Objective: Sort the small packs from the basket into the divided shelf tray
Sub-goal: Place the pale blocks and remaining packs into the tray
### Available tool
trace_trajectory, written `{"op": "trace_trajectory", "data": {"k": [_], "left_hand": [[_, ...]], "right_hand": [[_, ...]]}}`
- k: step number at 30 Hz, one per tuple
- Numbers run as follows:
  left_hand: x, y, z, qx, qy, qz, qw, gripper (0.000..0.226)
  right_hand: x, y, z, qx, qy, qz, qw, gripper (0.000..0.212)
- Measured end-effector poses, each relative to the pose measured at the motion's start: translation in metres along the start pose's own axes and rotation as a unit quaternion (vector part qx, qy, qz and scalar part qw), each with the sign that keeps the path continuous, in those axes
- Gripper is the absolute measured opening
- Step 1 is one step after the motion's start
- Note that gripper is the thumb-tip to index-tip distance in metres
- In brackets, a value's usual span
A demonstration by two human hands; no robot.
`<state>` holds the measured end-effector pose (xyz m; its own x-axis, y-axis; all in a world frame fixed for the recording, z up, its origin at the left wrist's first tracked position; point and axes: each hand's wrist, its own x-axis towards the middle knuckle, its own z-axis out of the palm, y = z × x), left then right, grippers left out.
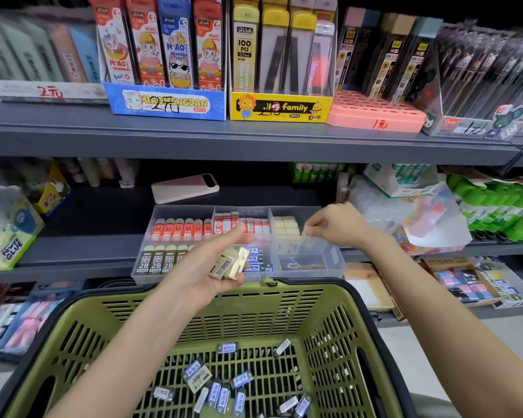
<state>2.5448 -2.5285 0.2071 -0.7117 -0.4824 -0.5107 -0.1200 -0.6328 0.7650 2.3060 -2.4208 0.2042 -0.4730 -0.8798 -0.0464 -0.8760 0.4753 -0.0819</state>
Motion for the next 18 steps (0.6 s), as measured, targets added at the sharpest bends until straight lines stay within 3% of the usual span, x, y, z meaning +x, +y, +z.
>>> {"op": "trace_trajectory", "data": {"k": [7, 9, 11, 12, 14, 16, 18], "left_hand": [[-0.001, 0.001, -0.001, -0.007, 0.008, -0.001, 1.000, 0.042], [-0.001, 0.001, 0.000, -0.017, 0.011, -0.004, 1.000, 0.041], [-0.001, 0.000, 0.001, -0.032, 0.015, -0.009, 0.999, 0.038], [-0.001, 0.000, 0.002, -0.039, 0.016, -0.011, 0.999, 0.037], [0.000, -0.001, 0.004, -0.047, 0.018, -0.015, 0.999, 0.036], [-0.001, -0.001, 0.006, -0.058, 0.016, -0.018, 0.998, 0.036], [-0.002, -0.001, 0.008, -0.074, 0.005, -0.018, 0.997, 0.038]], "right_hand": [[0.004, 0.002, 0.021, 0.015, -0.034, 0.007, 0.999, 0.034], [-0.001, -0.001, 0.021, -0.004, -0.009, 0.007, 1.000, 0.034], [-0.009, -0.010, 0.018, -0.049, 0.069, -0.007, 0.996, 0.032], [-0.015, -0.018, 0.015, -0.020, 0.114, -0.018, 0.993, 0.030], [-0.028, -0.041, 0.007, 0.153, 0.169, -0.056, 0.972, 0.026], [-0.043, -0.068, -0.001, 0.272, 0.158, -0.102, 0.944, 0.026], [-0.052, -0.089, -0.002, 0.273, 0.134, -0.132, 0.943, 0.030]]}}
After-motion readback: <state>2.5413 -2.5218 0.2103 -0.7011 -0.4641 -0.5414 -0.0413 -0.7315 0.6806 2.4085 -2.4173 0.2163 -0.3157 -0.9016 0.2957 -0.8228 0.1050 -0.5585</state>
